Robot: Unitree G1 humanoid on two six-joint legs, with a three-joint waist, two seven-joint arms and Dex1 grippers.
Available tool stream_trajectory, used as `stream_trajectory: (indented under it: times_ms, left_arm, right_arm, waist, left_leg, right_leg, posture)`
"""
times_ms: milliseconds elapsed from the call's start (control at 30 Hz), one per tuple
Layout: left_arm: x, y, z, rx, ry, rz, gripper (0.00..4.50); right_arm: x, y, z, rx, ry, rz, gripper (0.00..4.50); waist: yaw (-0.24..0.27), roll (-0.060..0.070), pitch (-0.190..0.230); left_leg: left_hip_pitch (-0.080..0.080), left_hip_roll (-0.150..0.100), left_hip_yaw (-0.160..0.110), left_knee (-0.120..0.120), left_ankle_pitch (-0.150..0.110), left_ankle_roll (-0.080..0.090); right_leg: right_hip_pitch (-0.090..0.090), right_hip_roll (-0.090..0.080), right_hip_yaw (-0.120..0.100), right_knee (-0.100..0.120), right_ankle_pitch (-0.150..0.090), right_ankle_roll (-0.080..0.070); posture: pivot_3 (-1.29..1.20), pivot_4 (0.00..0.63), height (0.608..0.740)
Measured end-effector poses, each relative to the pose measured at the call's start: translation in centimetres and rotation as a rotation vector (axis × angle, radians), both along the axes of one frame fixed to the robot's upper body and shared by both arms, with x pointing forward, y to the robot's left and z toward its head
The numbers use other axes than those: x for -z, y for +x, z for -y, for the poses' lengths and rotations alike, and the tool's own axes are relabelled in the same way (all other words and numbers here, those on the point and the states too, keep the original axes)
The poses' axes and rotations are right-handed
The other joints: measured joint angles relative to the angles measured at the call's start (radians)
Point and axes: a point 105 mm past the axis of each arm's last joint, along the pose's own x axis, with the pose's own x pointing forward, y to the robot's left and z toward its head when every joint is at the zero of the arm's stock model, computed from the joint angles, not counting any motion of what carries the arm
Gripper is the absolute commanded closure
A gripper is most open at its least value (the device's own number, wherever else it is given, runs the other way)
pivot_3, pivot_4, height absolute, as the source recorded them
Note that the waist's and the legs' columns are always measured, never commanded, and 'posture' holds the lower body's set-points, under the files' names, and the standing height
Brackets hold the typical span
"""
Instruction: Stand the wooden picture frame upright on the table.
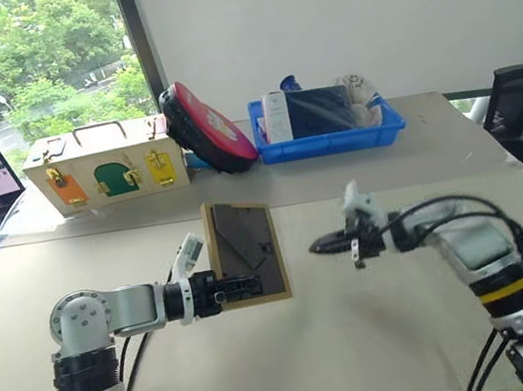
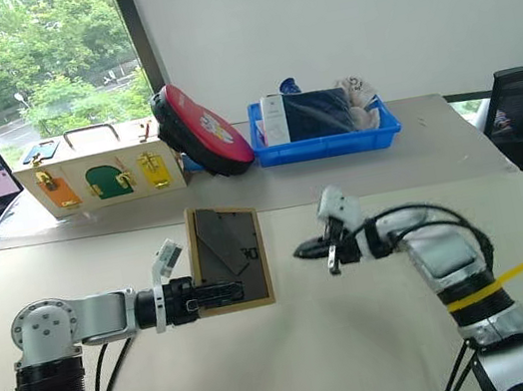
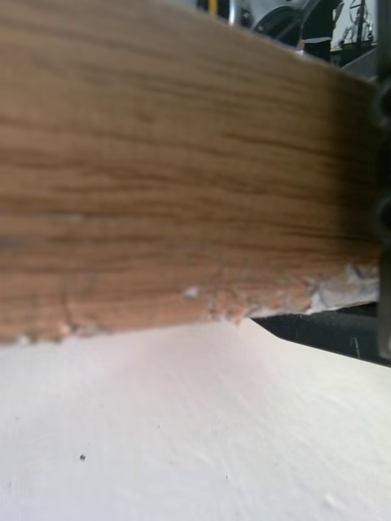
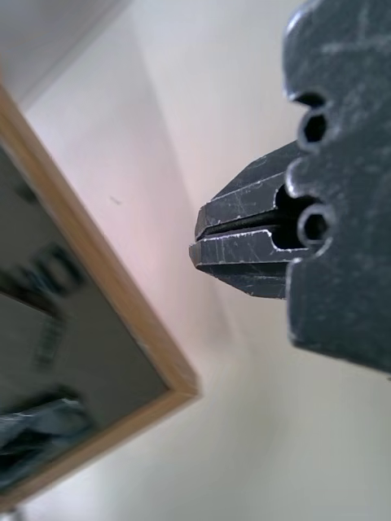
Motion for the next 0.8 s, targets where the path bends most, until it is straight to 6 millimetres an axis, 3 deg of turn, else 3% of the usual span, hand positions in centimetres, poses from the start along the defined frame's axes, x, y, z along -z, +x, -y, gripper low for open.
stream_trajectory:
  times_ms: [67, 133, 333, 467, 800]
  left_arm:
    - [-0.4, -0.6, 0.6, 0.051, -0.016, 0.01, 3.76]
    - [-0.4, -0.9, 1.1, 0.084, -0.025, 0.004, 3.76]
    - [-0.4, -1.3, 3.4, 0.184, -0.025, -0.003, 3.76]
    - [-1.0, -1.1, 4.5, 0.241, -0.028, 0.012, 3.76]
    - [0.1, -1.5, 5.8, 0.298, -0.008, -0.027, 3.76]
  right_arm:
    - [-2.8, -0.4, 0.0, -0.018, 0.068, 0.021, 4.5]
    - [-3.9, -1.0, -0.3, -0.042, 0.093, 0.017, 4.02]
    - [-3.7, -2.7, -1.8, -0.133, 0.113, -0.107, 2.02]
    - [-4.4, -2.0, -2.2, -0.097, 0.114, -0.068, 0.73]
    - [-2.7, -1.4, -2.3, -0.065, 0.038, -0.112, 0.73]
  waist:
    - [0.0, 0.0, 0.0]
    - [0.0, 0.0, 0.0]
    - [0.001, 0.0, 0.0]
    - [0.0, 0.0, 0.0]
    - [-0.002, 0.0, 0.0]
  left_leg:
    - [0.0, 0.0, 0.0, -0.001, 0.0, 0.0]
    - [0.0, 0.0, 0.0, -0.001, 0.0, 0.0]
    - [-0.001, 0.0, 0.0, 0.0, 0.0, 0.0]
    - [-0.001, 0.0, 0.0, 0.0, 0.0, 0.0]
    - [-0.003, 0.0, 0.0, -0.001, 0.0, 0.0]
  right_leg:
    - [0.0, 0.0, 0.0, -0.001, 0.0, 0.0]
    - [0.0, 0.0, 0.0, -0.001, 0.0, 0.0]
    - [0.0, 0.0, 0.0, -0.001, 0.0, 0.0]
    - [-0.001, 0.0, 0.0, -0.001, 0.0, 0.0]
    - [-0.002, 0.0, -0.001, -0.002, 0.0, 0.0]
  posture:
    - [0.0, 0.15, 0.717]
    - [0.0, 0.15, 0.717]
    - [0.0, 0.15, 0.717]
    - [0.0, 0.15, 0.717]
    - [0.0, 0.15, 0.717]
